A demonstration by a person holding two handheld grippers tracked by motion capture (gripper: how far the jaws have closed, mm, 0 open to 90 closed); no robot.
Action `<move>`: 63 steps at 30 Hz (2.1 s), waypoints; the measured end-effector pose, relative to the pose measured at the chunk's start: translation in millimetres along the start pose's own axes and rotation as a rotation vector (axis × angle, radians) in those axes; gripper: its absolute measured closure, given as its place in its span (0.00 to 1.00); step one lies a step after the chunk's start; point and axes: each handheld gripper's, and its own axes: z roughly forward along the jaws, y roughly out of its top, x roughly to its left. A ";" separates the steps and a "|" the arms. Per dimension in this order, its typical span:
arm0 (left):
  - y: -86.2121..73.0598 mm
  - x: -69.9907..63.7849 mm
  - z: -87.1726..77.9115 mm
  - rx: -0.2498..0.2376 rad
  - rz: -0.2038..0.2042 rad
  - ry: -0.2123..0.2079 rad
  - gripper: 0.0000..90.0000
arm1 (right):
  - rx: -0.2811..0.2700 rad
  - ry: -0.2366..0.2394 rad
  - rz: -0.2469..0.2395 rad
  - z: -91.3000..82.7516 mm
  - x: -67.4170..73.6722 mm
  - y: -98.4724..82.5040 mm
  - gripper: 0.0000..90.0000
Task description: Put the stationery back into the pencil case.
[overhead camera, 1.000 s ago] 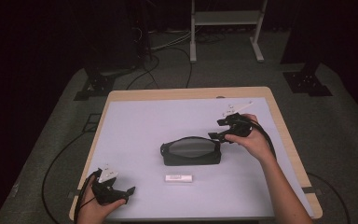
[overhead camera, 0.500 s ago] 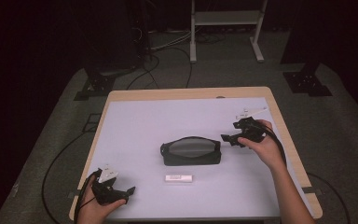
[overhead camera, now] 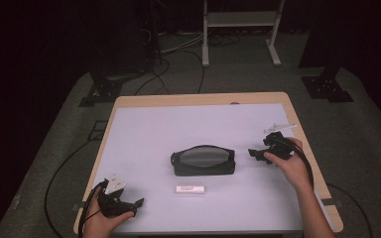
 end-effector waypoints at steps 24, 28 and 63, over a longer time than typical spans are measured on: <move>14.2 -14.0 -14.1 -0.052 0.079 -0.107 0.32 | 0.031 -0.036 -0.033 17.6 -4.3 -28.7 0.20; 22.3 -19.9 -15.2 -0.064 0.093 -0.135 0.33 | 0.006 -0.035 -0.035 17.3 -4.5 -32.3 0.20; 76.5 -65.2 9.4 -0.063 0.260 -0.292 0.39 | -0.061 -0.035 -0.039 17.4 -4.5 -41.4 0.19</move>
